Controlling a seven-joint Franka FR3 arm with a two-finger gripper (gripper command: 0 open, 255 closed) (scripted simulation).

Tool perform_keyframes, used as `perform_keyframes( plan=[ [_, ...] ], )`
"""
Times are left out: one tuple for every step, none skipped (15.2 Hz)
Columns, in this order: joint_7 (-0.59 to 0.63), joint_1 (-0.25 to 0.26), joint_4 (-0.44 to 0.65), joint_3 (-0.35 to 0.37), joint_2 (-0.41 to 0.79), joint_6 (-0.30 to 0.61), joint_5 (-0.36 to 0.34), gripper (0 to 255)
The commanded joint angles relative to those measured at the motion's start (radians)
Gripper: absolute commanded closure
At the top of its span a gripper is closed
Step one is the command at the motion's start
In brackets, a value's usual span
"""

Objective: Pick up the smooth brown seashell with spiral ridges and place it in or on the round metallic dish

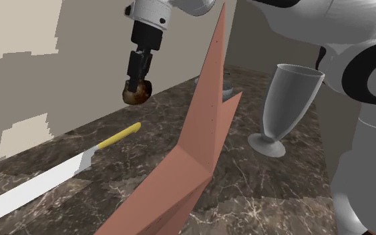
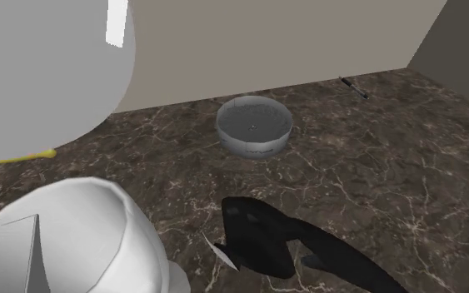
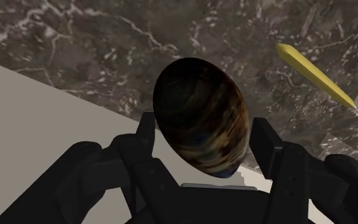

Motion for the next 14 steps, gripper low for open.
perform_keyframes(
  plan=[
    [0.01, 0.004, 0.054, 0.001, 0.017, -0.036, -0.005, 255],
    [0.014, 0.005, 0.082, 0.001, 0.026, -0.054, -0.007, 255],
    [0.018, 0.007, 0.11, 0.001, 0.036, -0.073, -0.009, 255],
    [0.023, 0.009, 0.14, 0.002, 0.047, -0.092, -0.011, 255],
    [0.027, 0.011, 0.172, 0.002, 0.058, -0.112, -0.014, 255],
    [0.032, 0.014, 0.207, 0.003, 0.071, -0.132, -0.017, 255],
    [0.037, 0.017, 0.244, 0.003, 0.086, -0.154, -0.02, 255],
    [0.043, 0.021, 0.284, 0.004, 0.102, -0.178, -0.024, 255],
    [0.049, 0.025, 0.328, 0.004, 0.121, -0.203, -0.027, 255],
    [0.055, 0.03, 0.379, 0.004, 0.143, -0.231, -0.032, 255],
    [0.06, 0.034, 0.421, 0.004, 0.162, -0.254, -0.035, 255],
    [0.035, 0.01, 0.357, -0.001, 0.121, -0.235, -0.021, 255],
    [0.012, -0.014, 0.305, -0.006, 0.086, -0.223, -0.009, 255],
    [-0.012, -0.036, 0.261, -0.011, 0.056, -0.214, 0.002, 255]
  ],
)
